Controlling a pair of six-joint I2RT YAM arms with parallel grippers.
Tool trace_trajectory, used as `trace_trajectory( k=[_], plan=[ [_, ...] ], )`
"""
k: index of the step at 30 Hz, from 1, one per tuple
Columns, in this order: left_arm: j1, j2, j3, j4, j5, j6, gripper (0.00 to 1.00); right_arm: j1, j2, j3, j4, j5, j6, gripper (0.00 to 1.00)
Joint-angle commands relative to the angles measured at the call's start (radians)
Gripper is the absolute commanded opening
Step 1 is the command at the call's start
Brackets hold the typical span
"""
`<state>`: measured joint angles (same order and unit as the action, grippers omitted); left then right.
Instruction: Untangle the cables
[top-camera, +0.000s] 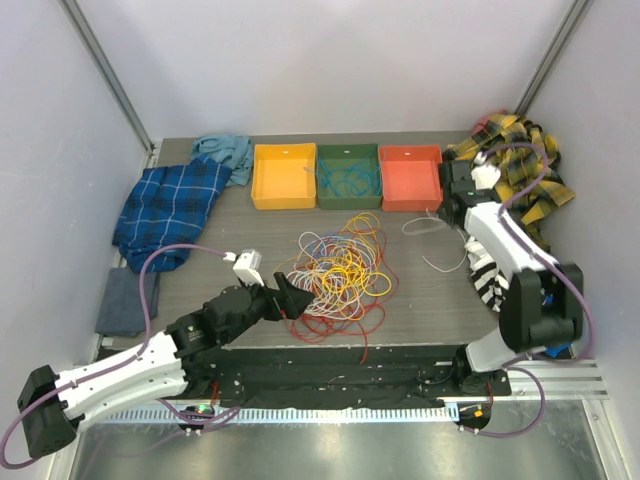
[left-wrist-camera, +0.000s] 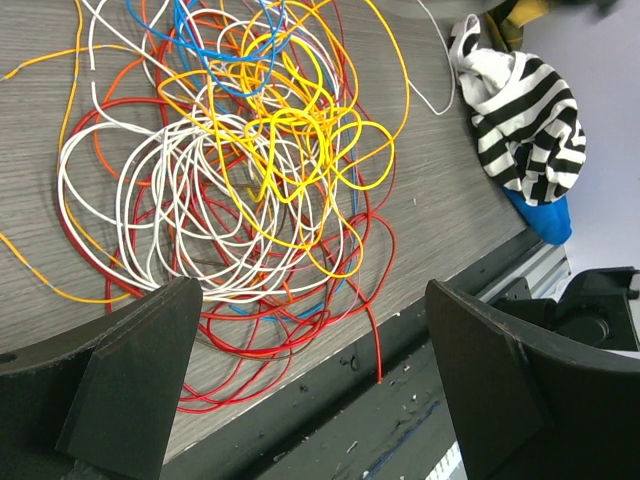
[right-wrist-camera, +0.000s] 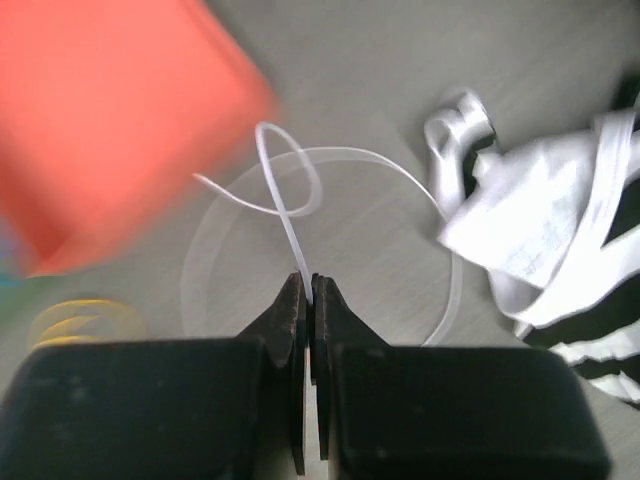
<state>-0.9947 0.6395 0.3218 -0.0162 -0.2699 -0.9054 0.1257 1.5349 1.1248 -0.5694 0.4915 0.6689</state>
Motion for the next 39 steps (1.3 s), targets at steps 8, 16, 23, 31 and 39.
trace_trajectory(
  k=[8,16,23,31,39],
  plan=[
    [-0.004,0.129,0.089,0.048,0.014,0.008,1.0,0.023,-0.104,0.613,0.034,-0.068,-0.011,0.01],
    [-0.005,0.095,0.091,0.021,-0.002,0.016,1.0,0.023,0.125,0.869,0.104,-0.13,-0.019,0.01],
    [-0.004,0.02,0.066,-0.022,-0.054,0.029,1.0,0.019,0.326,1.199,0.068,-0.099,-0.043,0.01],
    [-0.004,0.015,0.071,-0.03,-0.084,0.069,1.0,0.009,0.363,1.267,0.069,-0.044,-0.043,0.01],
    [-0.005,0.066,0.083,-0.002,-0.055,0.077,1.0,0.008,0.301,1.241,0.134,-0.091,-0.038,0.01]
  ],
)
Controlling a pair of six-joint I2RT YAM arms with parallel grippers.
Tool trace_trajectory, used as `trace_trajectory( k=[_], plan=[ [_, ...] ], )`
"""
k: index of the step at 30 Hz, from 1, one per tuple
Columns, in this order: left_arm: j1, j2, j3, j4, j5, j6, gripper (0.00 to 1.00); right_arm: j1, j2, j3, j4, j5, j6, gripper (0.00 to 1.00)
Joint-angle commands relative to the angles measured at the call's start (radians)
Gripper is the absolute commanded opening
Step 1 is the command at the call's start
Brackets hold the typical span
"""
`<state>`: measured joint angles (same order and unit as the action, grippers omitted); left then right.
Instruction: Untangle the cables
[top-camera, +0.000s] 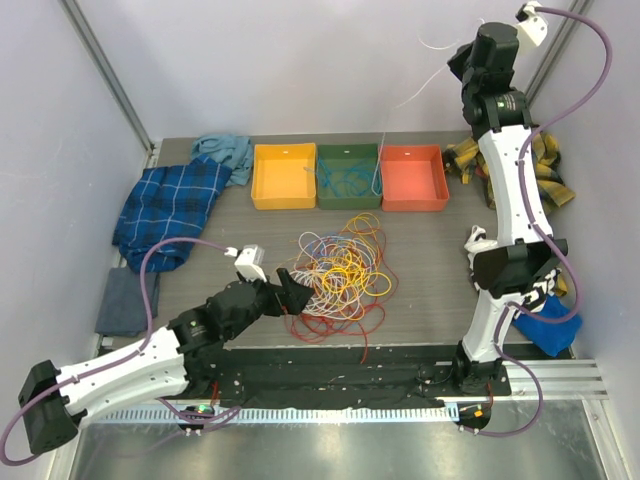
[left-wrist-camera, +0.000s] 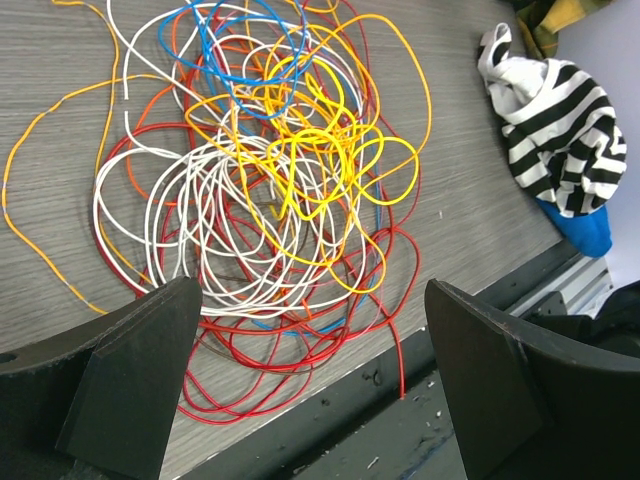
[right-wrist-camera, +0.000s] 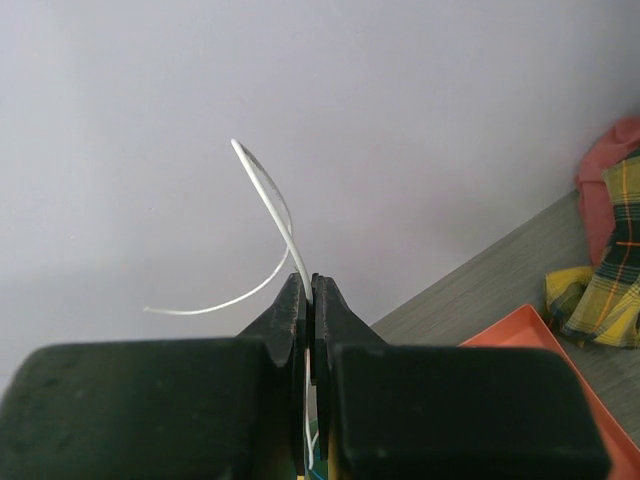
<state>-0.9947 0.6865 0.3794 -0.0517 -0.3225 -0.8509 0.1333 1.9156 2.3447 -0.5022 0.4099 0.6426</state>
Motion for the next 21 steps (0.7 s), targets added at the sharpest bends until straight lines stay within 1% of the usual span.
trace_trajectory(
  k=[1,5,14,21],
  plan=[
    [-0.005,0.021,0.027,0.033,0.002,0.021,1.0,-0.001,-0.084,0.027,0.073,-0.013,-0.014,0.01],
    [-0.004,0.021,0.026,0.032,0.011,0.009,1.0,-0.001,-0.108,0.054,0.08,-0.006,-0.017,0.01],
    [-0.004,0.015,0.021,0.033,0.016,-0.008,1.0,-0.004,-0.17,0.05,0.099,-0.013,-0.017,0.01],
    [-0.005,0.019,0.021,0.033,0.022,-0.022,1.0,-0.008,-0.175,0.028,0.105,-0.023,-0.017,0.01]
  ],
)
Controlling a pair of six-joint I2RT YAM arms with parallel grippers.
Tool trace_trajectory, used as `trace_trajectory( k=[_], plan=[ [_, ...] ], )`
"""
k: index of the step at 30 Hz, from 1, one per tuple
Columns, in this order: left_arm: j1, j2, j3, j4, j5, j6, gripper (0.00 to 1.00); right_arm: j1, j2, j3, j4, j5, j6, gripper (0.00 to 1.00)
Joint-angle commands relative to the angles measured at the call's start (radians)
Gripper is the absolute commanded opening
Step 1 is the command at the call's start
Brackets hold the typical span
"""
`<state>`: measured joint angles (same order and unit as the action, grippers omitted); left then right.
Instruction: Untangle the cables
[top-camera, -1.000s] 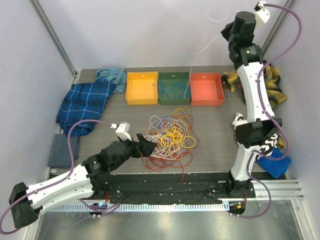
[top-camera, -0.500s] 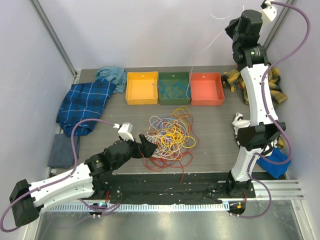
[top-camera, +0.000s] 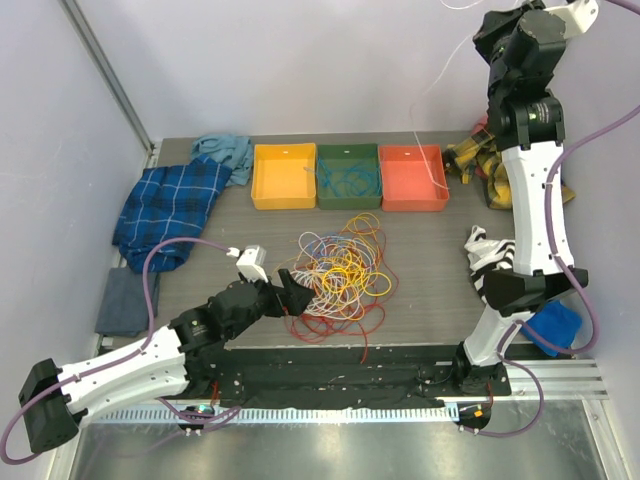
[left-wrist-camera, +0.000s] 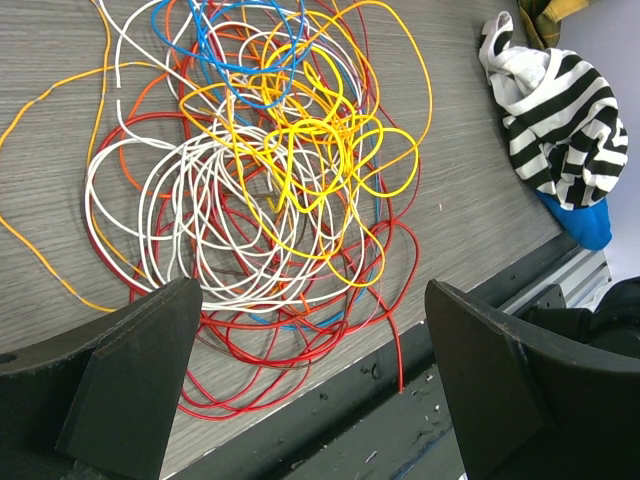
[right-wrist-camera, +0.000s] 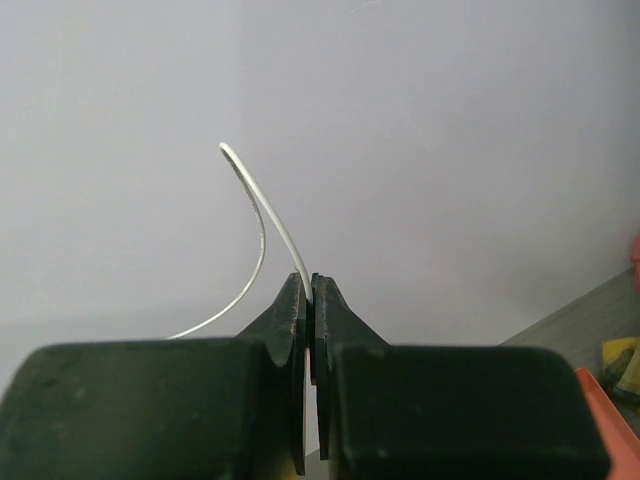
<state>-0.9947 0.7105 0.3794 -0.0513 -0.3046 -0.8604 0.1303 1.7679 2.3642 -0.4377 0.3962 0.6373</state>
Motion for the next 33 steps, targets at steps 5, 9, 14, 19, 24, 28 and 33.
trace_trajectory(
  k=[5,9,14,19,24,28,33],
  plan=[
    [-0.005,-0.006,0.015,0.033,0.001,-0.015,1.0,-0.02,-0.013,-0.042,0.04,-0.007,-0.01,0.01],
    [-0.005,-0.011,0.015,0.033,-0.007,-0.009,1.0,-0.031,0.008,-0.033,0.048,-0.008,-0.016,0.01],
    [-0.005,-0.009,0.016,0.033,-0.013,0.004,1.0,-0.049,0.045,-0.022,0.053,0.0,-0.018,0.01],
    [-0.004,-0.013,0.016,0.031,-0.021,0.017,1.0,-0.055,0.088,-0.037,0.051,-0.002,-0.014,0.01],
    [-0.005,-0.006,0.013,0.037,-0.027,0.021,1.0,-0.055,0.048,-0.247,0.143,0.007,-0.001,0.01],
    [-0.005,-0.002,0.012,0.036,-0.033,0.023,1.0,-0.054,0.021,-0.497,0.238,-0.003,0.001,0.01],
    [-0.004,0.01,0.013,0.039,-0.033,0.024,1.0,-0.049,0.005,-0.738,0.339,-0.066,-0.005,0.01]
  ],
)
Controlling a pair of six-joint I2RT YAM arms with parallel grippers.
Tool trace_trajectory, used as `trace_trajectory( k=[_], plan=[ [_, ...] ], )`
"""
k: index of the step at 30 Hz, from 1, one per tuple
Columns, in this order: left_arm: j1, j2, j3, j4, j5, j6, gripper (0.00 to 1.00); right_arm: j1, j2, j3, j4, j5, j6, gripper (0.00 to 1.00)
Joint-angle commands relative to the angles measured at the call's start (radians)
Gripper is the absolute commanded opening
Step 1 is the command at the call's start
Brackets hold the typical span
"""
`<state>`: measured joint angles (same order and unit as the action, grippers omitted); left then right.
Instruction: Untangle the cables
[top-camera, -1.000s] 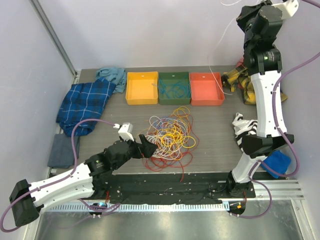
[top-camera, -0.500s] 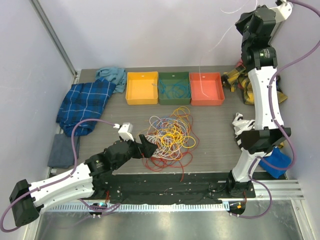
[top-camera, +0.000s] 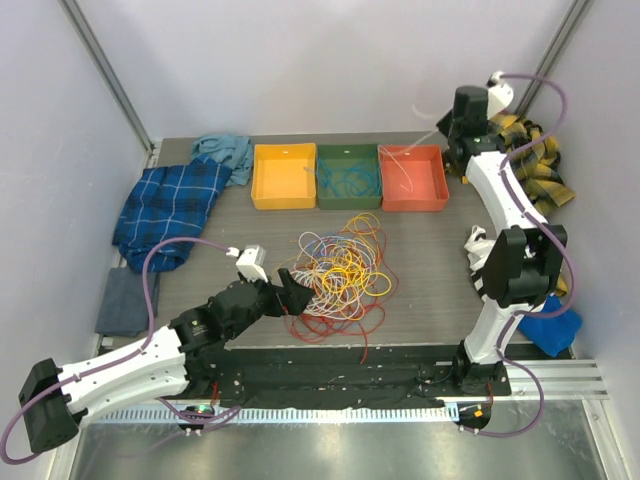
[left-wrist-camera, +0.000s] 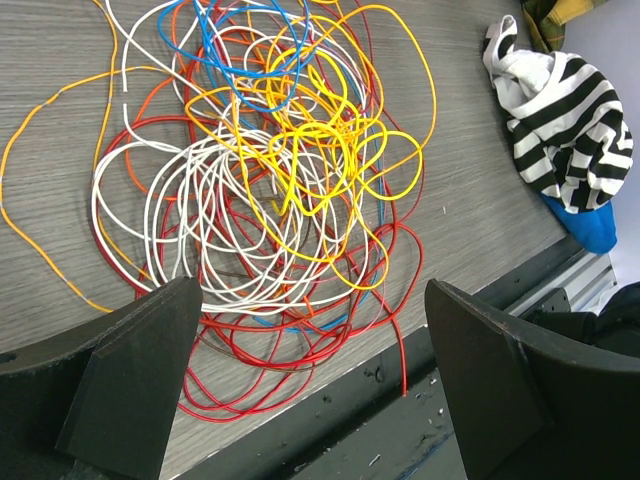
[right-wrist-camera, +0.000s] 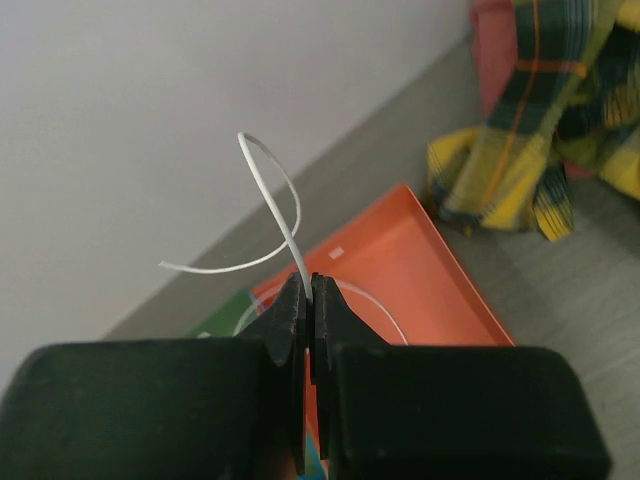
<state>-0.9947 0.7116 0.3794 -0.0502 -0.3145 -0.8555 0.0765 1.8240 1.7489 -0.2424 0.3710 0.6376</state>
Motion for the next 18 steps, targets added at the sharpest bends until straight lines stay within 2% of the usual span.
trace_trajectory(
  k=[1,5,10,11,12,13,14,17,18],
  plan=[
    [-0.004,0.011,0.015,0.038,-0.023,0.019,1.0,0.009,-0.048,-0.176,0.153,-0.046,-0.007,0.01],
    [-0.005,0.011,0.018,0.038,-0.032,0.024,1.0,0.019,0.007,-0.223,0.158,-0.064,-0.03,0.01],
    [-0.004,0.0,0.023,0.024,-0.049,0.027,1.0,0.019,0.124,-0.163,0.123,-0.118,-0.062,0.01],
    [-0.004,-0.003,0.026,0.021,-0.054,0.029,1.0,0.02,0.15,-0.129,0.092,-0.121,-0.062,0.25],
    [-0.005,-0.004,0.029,0.01,-0.06,0.029,1.0,0.023,0.167,-0.097,0.025,-0.109,-0.058,0.36],
    [-0.005,-0.008,0.03,0.007,-0.064,0.029,1.0,0.023,0.178,-0.065,0.006,-0.097,-0.058,0.45],
    [-0.005,-0.009,0.032,0.004,-0.066,0.032,1.0,0.026,0.167,-0.069,0.005,-0.084,-0.059,0.58],
    [-0.004,-0.012,0.041,-0.008,-0.074,0.035,1.0,0.043,0.077,-0.123,0.043,-0.023,-0.076,0.72],
    [-0.004,-0.014,0.042,-0.008,-0.078,0.036,1.0,0.054,0.045,-0.133,0.055,-0.011,-0.082,0.73]
  ],
)
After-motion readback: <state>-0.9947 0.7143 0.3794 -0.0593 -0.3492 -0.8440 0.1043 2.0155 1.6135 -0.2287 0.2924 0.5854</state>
